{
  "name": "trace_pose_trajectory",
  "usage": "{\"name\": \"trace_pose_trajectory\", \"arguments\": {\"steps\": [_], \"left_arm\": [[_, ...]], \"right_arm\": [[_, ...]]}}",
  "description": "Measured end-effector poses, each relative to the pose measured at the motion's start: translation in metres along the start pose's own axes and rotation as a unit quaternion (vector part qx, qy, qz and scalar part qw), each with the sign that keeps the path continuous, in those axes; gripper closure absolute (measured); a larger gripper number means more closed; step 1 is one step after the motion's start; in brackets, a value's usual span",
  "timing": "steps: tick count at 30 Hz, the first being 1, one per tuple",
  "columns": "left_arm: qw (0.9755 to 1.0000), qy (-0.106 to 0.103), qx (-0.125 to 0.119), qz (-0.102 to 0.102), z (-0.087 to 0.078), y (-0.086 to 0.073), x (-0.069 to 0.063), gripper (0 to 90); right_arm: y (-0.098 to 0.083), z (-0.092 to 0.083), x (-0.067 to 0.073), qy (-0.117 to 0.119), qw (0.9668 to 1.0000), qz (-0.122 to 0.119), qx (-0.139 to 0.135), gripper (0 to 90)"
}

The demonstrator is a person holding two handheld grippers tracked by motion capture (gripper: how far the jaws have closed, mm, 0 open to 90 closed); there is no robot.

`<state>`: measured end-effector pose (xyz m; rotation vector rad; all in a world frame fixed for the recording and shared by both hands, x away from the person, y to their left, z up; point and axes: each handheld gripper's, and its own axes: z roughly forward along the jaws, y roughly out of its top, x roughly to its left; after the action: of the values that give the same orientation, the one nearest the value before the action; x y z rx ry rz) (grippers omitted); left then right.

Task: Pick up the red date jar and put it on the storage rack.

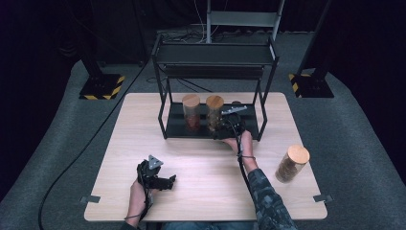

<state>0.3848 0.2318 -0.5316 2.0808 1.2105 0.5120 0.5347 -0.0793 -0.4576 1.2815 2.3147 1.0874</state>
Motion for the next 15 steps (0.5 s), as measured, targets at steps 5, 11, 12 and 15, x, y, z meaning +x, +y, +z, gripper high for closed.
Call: {"name": "trace_pose_trajectory", "arguments": {"steps": [5,11,12,15], "left_arm": [[1.0,0.0,0.0,0.0,0.0,0.0,0.0,0.1],[1.0,0.0,0.0,0.0,0.0,0.0,0.0,0.1],[1.0,0.0,0.0,0.0,0.0,0.0,0.0,0.1],[1.0,0.0,0.0,0.0,0.0,0.0,0.0,0.1]], "right_arm": [[-0.014,-0.015,0.004,0.005,0.9999,-0.01,0.006,0.0],[-0.044,-0.032,0.012,0.015,0.9996,-0.02,0.011,0.0],[-0.049,-0.034,0.014,0.018,0.9996,-0.019,0.011,0.0],[-0.066,-0.04,0.018,0.022,0.9994,-0.022,0.016,0.0]]}}
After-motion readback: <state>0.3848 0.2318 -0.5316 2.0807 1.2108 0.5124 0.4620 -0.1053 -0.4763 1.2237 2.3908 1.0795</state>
